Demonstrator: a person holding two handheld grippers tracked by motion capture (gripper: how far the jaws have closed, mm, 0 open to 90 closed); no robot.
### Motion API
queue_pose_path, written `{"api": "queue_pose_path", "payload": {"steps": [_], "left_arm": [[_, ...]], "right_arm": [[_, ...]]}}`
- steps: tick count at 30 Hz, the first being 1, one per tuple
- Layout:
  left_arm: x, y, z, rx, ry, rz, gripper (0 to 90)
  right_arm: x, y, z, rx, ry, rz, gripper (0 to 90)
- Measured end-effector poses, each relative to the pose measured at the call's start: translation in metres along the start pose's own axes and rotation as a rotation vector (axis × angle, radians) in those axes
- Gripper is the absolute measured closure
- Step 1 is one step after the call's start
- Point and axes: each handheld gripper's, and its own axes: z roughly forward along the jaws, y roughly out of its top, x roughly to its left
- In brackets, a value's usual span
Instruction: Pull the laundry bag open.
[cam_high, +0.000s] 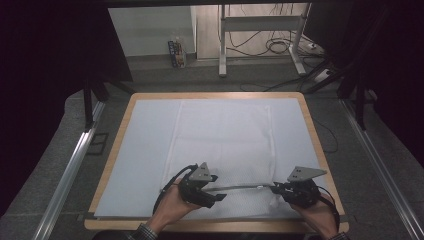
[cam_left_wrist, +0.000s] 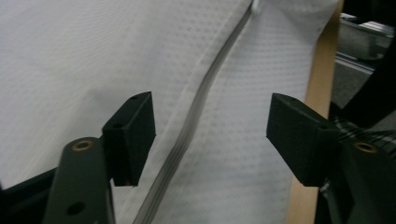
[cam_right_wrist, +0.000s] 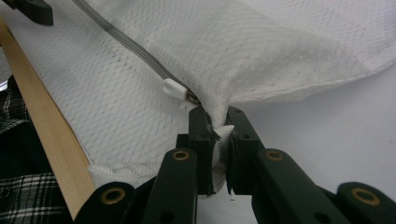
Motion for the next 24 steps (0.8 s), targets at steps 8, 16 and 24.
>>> {"api": "queue_pose_path", "payload": {"steps": [8,16,24], "left_arm": [[-0.015,0.026,0.031,0.022,-0.068,0.065,41.9],[-0.019,0.041,0.053,0.038,-0.123,0.087,49.8],[-0.019,0.048,0.070,0.041,-0.152,0.074,54.8]], "right_arm": [[0.000,0.000,-0.002,-0.026,-0.007,0.015,81.4],[0.001,0.001,-0.002,-0.033,-0.007,0.009,81.4],[0.003,0.002,-0.003,-0.037,-0.014,0.002,81.4]]}}
